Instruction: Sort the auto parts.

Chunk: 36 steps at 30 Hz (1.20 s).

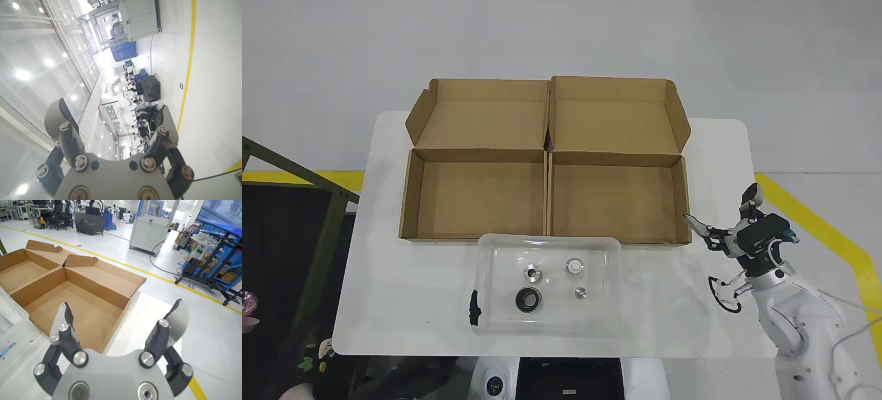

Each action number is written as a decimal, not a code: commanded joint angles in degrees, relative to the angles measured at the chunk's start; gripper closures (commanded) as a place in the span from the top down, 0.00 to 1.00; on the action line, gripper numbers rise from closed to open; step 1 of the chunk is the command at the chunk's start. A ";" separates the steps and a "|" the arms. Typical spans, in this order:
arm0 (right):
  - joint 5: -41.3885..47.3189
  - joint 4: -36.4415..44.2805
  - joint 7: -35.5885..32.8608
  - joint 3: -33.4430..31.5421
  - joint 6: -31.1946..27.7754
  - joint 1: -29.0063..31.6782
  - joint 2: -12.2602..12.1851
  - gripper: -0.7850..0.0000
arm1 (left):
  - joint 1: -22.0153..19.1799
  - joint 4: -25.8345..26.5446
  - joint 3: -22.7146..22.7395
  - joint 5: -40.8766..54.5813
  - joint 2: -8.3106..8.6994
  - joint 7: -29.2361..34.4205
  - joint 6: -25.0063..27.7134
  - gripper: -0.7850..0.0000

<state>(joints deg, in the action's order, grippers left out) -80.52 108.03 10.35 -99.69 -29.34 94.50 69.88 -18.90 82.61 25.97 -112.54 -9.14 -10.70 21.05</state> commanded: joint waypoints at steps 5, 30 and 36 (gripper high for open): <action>0.00 0.00 0.00 0.00 0.00 0.00 0.00 1.00 | 0.00 0.00 0.00 0.00 0.00 0.00 0.00 1.00; 0.27 1.87 -8.08 3.87 -6.47 -3.15 -0.48 1.00 | 0.00 0.00 0.00 0.00 0.00 0.00 0.00 1.00; -0.42 3.58 -14.80 8.65 -12.89 -5.86 -0.90 1.00 | 0.00 0.00 0.00 0.00 0.00 0.00 0.00 1.00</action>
<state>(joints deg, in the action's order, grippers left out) -80.90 111.41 -3.31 -91.95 -41.09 89.09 69.03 -18.90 82.61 25.97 -112.54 -9.14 -10.70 21.05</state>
